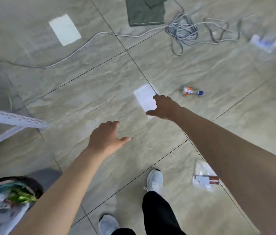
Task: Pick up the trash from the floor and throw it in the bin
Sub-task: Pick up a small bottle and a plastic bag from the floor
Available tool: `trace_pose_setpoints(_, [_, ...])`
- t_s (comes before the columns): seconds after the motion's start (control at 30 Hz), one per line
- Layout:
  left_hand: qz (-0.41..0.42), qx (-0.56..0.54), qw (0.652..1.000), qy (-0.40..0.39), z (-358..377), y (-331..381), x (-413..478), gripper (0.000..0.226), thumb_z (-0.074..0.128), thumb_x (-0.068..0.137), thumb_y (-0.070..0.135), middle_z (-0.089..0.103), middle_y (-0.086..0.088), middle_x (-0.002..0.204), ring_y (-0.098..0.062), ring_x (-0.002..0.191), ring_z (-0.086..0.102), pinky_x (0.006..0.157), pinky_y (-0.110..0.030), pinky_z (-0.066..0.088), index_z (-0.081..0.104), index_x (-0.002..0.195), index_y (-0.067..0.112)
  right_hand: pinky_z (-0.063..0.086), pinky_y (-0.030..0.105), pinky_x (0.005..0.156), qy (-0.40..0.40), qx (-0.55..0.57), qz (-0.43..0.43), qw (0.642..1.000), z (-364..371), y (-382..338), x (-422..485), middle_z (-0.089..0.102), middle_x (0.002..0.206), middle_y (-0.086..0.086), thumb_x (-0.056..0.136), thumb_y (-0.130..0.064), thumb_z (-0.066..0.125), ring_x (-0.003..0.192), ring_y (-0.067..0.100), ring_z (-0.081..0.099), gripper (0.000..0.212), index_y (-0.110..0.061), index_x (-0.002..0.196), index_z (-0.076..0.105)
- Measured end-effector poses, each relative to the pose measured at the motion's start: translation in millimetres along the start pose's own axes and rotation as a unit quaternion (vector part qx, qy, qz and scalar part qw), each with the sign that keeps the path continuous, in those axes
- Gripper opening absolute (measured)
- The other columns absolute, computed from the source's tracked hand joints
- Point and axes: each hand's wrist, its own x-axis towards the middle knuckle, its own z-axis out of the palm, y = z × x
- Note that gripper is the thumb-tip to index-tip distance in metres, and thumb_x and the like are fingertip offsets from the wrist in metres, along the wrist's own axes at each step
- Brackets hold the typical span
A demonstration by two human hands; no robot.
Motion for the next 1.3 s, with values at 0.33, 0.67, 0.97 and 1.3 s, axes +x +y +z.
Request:
trace_pose_setpoints(0.33, [0.129, 0.104, 0.986, -0.019, -38, 226, 109, 0.073, 0.054, 0.084, 0.060, 0.045, -0.001, 0.144, -0.022, 0.134, 0.039, 0.101, -0.036, 0.037, 0.037, 0.143, 0.022, 0.041, 0.037, 0.099, 0.036, 0.127, 0.100, 0.986, -104, 212, 2, 0.045, 0.137, 0.012, 0.083, -0.048, 0.062, 0.129, 0.030, 0.040, 0.075, -0.010, 0.141, 0.033])
trace_pose_setpoints(0.67, [0.221, 0.194, 0.954, -0.057, -40, 385, 231, 0.067, 0.056, 0.083, 0.055, 0.053, -0.006, 0.134, -0.026, 0.126, 0.047, 0.096, -0.038, 0.041, 0.045, 0.136, 0.015, 0.039, 0.040, 0.102, 0.027, 0.208, 0.196, 0.958, -145, 342, 43, 0.045, 0.138, 0.012, 0.082, -0.051, 0.062, 0.130, 0.031, 0.039, 0.079, -0.010, 0.142, 0.032])
trace_pose_setpoints(0.97, [0.260, 0.273, 0.924, -0.065, 60, 440, 387, 0.052, 0.058, 0.080, 0.054, 0.059, -0.007, 0.115, -0.028, 0.111, 0.054, 0.082, -0.035, 0.043, 0.056, 0.112, 0.013, 0.040, 0.044, 0.104, -0.021, 0.245, 0.266, 0.932, -58, 454, 130, 0.044, 0.139, 0.013, 0.084, -0.052, 0.060, 0.131, 0.031, 0.037, 0.077, -0.010, 0.142, 0.031])
trace_pose_setpoints(1.3, [0.193, 0.301, 0.933, -0.045, 219, 409, 515, 0.085, 0.060, 0.084, 0.043, 0.038, -0.020, 0.144, -0.040, 0.128, 0.041, 0.096, -0.046, 0.040, 0.020, 0.148, 0.004, 0.041, 0.043, 0.098, -0.019, 0.295, 0.322, 0.900, 115, 536, 209, 0.046, 0.136, 0.013, 0.082, -0.053, 0.060, 0.129, 0.030, 0.039, 0.075, -0.012, 0.140, 0.036])
